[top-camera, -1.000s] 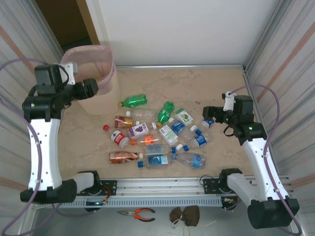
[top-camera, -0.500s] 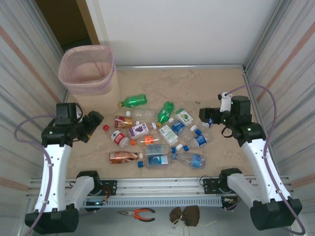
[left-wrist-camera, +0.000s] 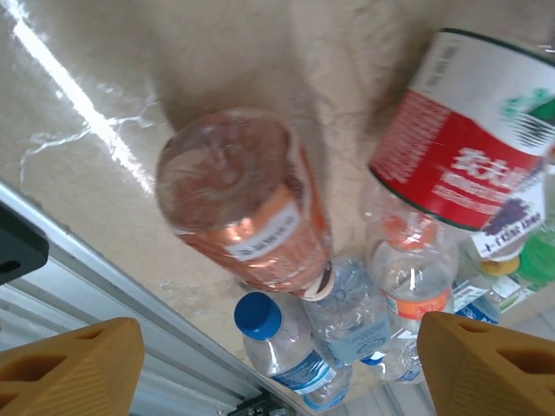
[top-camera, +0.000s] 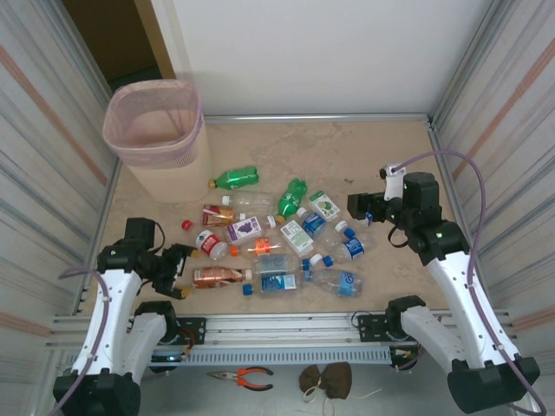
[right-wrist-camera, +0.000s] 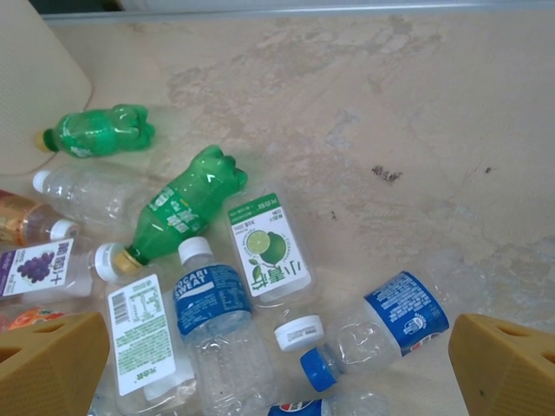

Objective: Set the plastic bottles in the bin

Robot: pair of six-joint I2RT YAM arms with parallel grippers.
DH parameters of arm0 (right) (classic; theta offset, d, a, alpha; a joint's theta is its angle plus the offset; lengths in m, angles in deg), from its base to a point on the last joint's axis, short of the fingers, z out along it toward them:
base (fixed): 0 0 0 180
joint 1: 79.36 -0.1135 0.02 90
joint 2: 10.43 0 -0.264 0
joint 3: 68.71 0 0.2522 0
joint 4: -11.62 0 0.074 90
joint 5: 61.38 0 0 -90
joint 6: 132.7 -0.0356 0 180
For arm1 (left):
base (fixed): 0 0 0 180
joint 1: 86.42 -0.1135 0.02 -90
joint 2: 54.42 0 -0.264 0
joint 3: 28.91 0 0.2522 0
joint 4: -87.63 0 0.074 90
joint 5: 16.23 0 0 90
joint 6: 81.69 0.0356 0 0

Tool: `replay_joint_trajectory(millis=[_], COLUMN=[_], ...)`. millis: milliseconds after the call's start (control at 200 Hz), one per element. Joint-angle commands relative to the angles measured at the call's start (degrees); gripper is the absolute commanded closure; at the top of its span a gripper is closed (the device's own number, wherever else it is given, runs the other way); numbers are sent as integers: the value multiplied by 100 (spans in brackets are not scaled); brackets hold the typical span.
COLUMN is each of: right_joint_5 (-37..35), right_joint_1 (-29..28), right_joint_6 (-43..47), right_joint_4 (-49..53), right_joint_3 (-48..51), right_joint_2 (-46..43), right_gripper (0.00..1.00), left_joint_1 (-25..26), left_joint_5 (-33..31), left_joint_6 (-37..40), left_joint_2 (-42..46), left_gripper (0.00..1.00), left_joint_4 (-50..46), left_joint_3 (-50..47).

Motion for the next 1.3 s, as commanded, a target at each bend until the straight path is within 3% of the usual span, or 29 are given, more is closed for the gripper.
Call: replay_joint_trajectory(millis=[0,296,681,1293], right_joint_5=[-275,-271,-267,-337], right_joint_1=[-78,-118,-136,-156], right_joint_6=[187,296,332,369], right_joint_4=[47,23,27,49], right_joint_3=[-120,-144,-165,-145], right_joint_2=[-169,-353,-382,-494], right_gripper=[1,1,1,1], left_joint_1=[22,35,34,69], left_joint_5=[293,768,601,553], left_joint_6=[-611,-1205,-1398,-1257], left_joint_2=[54,-38,-589,-1779], left_gripper=[16,12,16,24], left_joint_4=[-95,773,1476,2337], left_joint_3=[-281,-1064,-1546,-1419])
